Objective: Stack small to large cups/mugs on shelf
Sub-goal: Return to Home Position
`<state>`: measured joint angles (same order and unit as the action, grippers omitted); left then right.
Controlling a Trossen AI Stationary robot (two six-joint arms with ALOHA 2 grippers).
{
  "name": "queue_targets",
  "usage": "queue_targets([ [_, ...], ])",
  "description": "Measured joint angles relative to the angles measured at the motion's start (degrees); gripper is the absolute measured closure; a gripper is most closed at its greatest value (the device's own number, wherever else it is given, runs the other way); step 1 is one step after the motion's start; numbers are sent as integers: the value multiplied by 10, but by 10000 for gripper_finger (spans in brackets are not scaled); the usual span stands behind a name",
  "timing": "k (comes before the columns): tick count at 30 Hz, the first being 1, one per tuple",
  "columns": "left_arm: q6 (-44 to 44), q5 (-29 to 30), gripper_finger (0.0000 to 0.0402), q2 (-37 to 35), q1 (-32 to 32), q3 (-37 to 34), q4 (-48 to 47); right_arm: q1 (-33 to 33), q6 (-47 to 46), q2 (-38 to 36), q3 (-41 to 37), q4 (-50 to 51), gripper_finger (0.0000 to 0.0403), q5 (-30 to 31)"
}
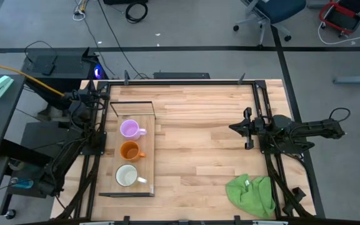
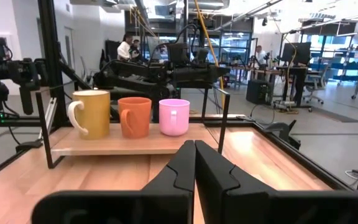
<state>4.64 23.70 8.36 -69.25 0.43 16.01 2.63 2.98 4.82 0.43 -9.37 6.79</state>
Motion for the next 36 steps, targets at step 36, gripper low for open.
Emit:
queue_targets([
  [36, 0, 0, 371, 0, 0, 0, 0, 0, 0, 0, 1, 0, 387, 0],
])
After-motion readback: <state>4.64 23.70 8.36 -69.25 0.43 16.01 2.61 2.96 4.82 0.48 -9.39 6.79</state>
